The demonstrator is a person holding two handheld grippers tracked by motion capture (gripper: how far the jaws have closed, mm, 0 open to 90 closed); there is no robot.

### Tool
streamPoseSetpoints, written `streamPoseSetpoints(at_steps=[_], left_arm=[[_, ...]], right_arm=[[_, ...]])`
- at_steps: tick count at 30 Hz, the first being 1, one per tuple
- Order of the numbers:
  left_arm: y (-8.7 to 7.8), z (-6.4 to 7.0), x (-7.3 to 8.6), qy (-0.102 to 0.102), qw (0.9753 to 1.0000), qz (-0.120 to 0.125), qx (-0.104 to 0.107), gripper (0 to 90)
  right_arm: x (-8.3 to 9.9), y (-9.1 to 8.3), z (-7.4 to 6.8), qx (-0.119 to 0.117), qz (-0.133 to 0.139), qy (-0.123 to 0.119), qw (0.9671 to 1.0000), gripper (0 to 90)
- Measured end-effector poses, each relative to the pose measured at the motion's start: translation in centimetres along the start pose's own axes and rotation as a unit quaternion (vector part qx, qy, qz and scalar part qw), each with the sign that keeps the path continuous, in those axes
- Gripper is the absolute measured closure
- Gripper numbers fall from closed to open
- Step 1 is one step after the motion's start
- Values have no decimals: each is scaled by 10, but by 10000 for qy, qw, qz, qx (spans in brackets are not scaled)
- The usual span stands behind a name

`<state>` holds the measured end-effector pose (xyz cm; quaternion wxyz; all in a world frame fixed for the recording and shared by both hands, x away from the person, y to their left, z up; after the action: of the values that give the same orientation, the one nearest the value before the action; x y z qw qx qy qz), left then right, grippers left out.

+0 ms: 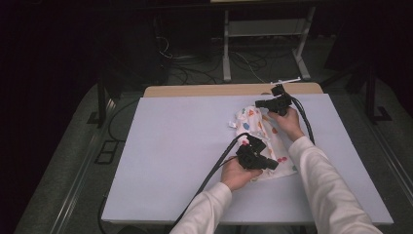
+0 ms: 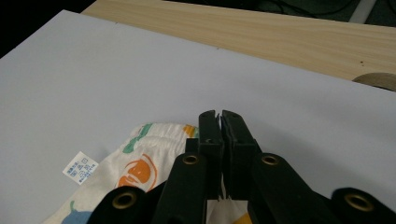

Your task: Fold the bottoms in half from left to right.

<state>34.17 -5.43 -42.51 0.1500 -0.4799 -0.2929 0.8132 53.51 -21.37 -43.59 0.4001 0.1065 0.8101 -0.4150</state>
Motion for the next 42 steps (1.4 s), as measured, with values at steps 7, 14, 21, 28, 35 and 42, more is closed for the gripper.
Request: streamPoseSetpoints(at_steps=[7, 14, 21, 28, 35, 42], left_arm=[[10, -3, -4, -85, 10000, 44, 6, 882], [23, -5, -9, -181, 9998, 56, 2, 882], [29, -8, -11, -359, 9992, 180, 2, 882], [36, -6, -15, -331, 9993, 145, -4, 882], [45, -4, -19, -273, 9996, 42, 46, 882], [53, -3, -23, -332, 9994, 23, 58, 882]], right_arm=[[3, 5, 10, -201, 34, 65, 9998, 850], [6, 2, 15, -42, 33, 138, 9999, 639], [6, -17, 17, 101, 176, 199, 9996, 458], [14, -29, 17, -37, 144, 216, 9997, 196], [21, -33, 13, 32, 133, 69, 9999, 55], [20, -39, 10, 15, 233, 53, 9997, 15]])
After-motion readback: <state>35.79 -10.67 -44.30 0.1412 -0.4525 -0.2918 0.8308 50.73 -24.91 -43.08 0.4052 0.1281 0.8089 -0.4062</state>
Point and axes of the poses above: each handheld gripper's, and its own axes: y roughly forward along the jaws, x roughly out of its underside, z roughly to its right, the point moved 1 cm from there along y, roughly forward along the jaws, and after that the axes turned 2 degrees about -x, right-handed, at the moved point
